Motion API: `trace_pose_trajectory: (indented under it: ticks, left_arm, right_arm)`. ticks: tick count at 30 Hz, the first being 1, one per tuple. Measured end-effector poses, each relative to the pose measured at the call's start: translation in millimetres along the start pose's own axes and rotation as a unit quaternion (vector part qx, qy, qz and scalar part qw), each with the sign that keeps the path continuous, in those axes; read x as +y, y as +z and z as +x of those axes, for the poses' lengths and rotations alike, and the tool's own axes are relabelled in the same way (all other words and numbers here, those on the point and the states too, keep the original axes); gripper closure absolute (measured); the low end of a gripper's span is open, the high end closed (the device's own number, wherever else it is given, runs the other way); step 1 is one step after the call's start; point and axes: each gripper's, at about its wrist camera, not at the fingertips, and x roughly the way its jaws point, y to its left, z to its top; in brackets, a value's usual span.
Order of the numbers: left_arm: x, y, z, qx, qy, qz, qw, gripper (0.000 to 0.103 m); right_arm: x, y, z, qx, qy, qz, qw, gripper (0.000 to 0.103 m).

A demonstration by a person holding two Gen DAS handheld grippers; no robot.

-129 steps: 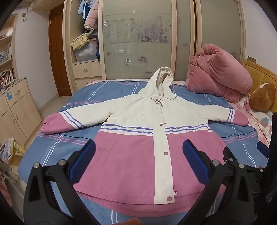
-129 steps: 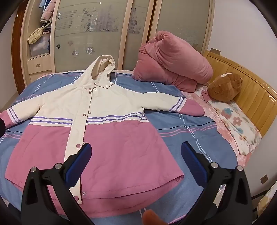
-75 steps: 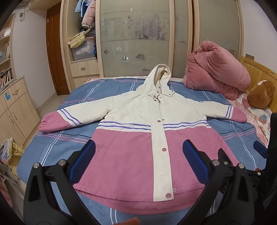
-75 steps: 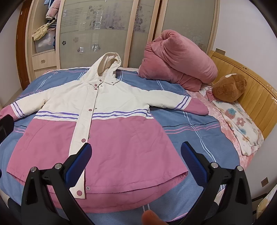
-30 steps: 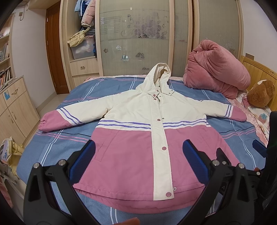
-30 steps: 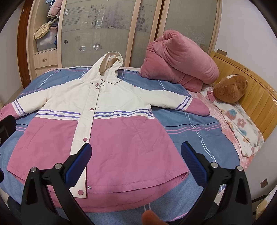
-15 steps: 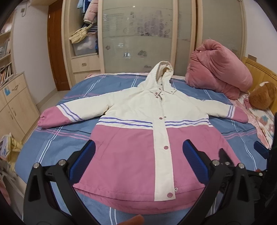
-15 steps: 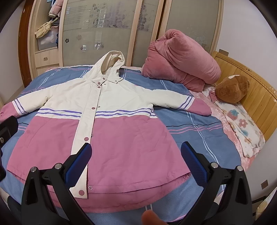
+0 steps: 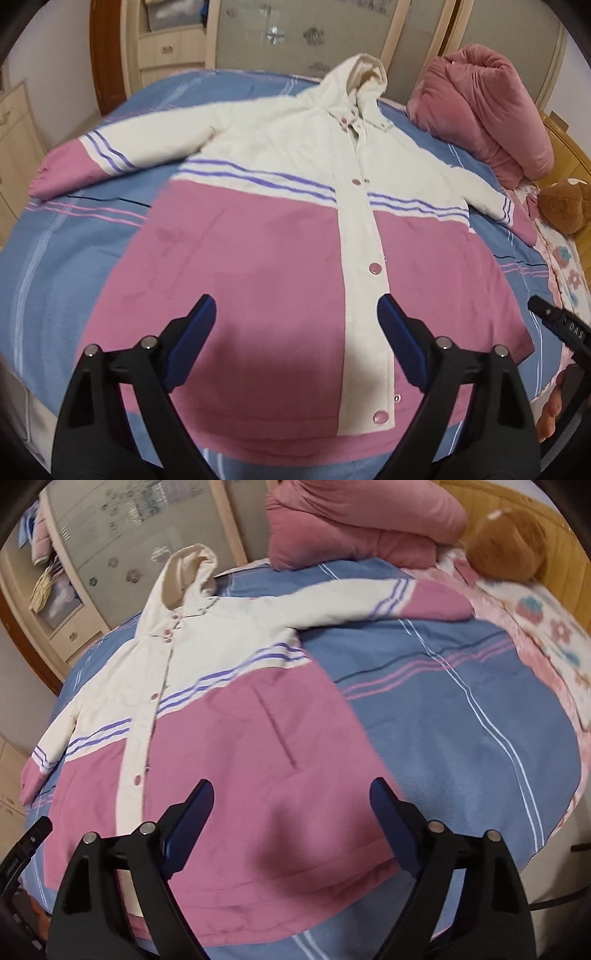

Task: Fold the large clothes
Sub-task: 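Reach the right tool to the pink jacket hem and grasp it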

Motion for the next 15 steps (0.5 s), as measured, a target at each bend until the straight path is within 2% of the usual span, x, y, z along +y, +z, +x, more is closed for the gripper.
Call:
trace_pose_trajectory:
  ticks: [1, 2, 3, 5, 6, 7, 9, 11, 12, 15]
  left_arm:
    - [0, 0, 5, 0.002, 0.001, -0.001, 1.0000, 0.013]
    - [0, 0, 13, 0.008, 0.004, -0.001, 1.0000, 0.013]
    - [-1, -1, 18, 0.013, 0.004, 0.000, 0.9999, 0.013]
    - [-2, -5, 27, 0.027, -0.003, 0.003, 0.9996, 0.010]
    - [-1, -8, 31, 0.037, -0.006, 0.005, 0.9993, 0.009]
    - [1, -10, 33, 0.043, -0.007, 0.005, 0.9990, 0.008]
    - [6, -15, 35, 0.051, -0.009, 0.001, 0.9986, 0.007]
    - [11, -19, 35, 0.052, -0.010, -0.004, 0.9986, 0.005]
    - [12, -20, 37, 0.052, -0.007, -0.005, 0.9986, 0.005]
    - [16, -23, 43, 0.062, 0.011, -0.005, 0.9980, 0.005]
  right_arm:
    - [1, -3, 4, 0.012, 0.021, -0.001, 1.000, 0.015]
    - [1, -7, 9, 0.029, 0.061, 0.003, 0.998, 0.015]
    - [2, -15, 16, 0.057, 0.120, 0.010, 0.991, 0.015]
    - [9, -30, 27, 0.107, 0.199, 0.021, 0.974, 0.015]
    - [18, -43, 33, 0.140, 0.243, 0.016, 0.960, 0.015]
    - [26, -50, 34, 0.158, 0.263, 0.005, 0.952, 0.015]
    - [45, -68, 34, 0.180, 0.284, -0.034, 0.941, 0.015]
    - [55, -75, 34, 0.180, 0.271, -0.055, 0.944, 0.015]
    - [56, -77, 36, 0.181, 0.258, -0.052, 0.948, 0.015]
    - [47, -80, 41, 0.205, 0.255, -0.022, 0.945, 0.015]
